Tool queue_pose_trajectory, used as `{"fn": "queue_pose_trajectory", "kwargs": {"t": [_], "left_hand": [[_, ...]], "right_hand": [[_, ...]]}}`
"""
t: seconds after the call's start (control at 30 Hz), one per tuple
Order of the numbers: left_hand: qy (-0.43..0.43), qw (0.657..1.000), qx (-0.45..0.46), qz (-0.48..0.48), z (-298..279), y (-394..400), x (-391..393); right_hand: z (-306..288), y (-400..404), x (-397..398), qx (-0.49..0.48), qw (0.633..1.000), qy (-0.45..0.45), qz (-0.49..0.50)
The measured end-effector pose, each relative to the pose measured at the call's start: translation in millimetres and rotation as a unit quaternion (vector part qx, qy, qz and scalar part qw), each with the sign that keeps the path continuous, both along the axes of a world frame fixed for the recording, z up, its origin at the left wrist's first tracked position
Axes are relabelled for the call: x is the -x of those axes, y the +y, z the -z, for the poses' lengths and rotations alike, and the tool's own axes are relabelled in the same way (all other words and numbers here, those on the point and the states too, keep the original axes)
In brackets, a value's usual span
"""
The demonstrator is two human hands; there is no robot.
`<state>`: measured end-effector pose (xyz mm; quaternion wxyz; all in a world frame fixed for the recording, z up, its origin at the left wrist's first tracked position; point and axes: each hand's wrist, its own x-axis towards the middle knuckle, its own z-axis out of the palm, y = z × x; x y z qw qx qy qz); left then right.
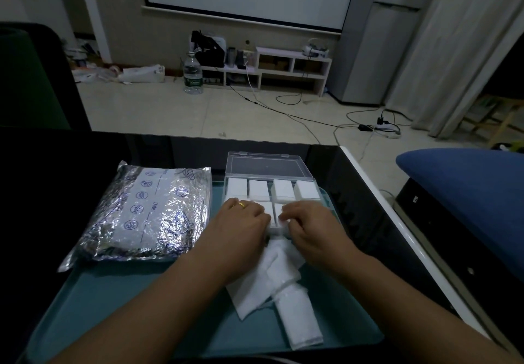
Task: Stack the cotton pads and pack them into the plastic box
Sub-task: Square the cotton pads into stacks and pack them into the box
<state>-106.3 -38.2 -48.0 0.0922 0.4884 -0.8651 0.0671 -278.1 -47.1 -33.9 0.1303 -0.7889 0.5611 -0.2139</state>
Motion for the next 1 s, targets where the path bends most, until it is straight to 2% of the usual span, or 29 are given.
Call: {"fn": "queue_pose_trajectory", "kwargs": {"t": [0.23, 0.33, 0.47, 0.53, 0.6, 0.7, 0.8, 1.0], "left_hand": [[0.0, 1.0, 0.01, -0.02, 4.1, -2.7, -0.9], [0.018, 1.0, 0.003, -0.024, 0.5, -1.7, -2.2], [0.126, 0.992, -0.01, -0.028, -3.0, -3.7, -12.5], [0.2, 0.978, -0.028, -0.049, -8.2, -4.6, -20.4], [0.227, 0.972, -0.038, -0.057, -12.8, -3.9, -27.5], [0.162, 0.986, -0.035, -0.024, -10.0, -4.1, -33.3], [0.077, 0.996, -0.054, 0.009, -6.0, -3.2, -34.4], [0.041, 0.996, -0.083, 0.015, -5.6, -3.4, -32.5]], "right_hand": [[-2.9, 4.0, 2.4, -0.01, 1.0, -0.01, -0.023], [-2.6, 7.0, 3.8, 0.01, 0.998, -0.056, -0.009], [-8.9, 4.0, 5.6, 0.049, 0.989, -0.13, 0.053], [-14.7, -2.6, 4.0, 0.061, 0.989, -0.119, 0.064], [-19.3, -10.3, -0.3, 0.043, 0.995, -0.078, 0.052], [-22.0, -20.9, -10.2, 0.0, 0.999, -0.001, 0.033], [-22.1, -26.2, -19.6, -0.01, 0.999, 0.038, 0.016], [-10.7, -37.2, -32.9, 0.011, 0.996, 0.085, 0.018]]}}
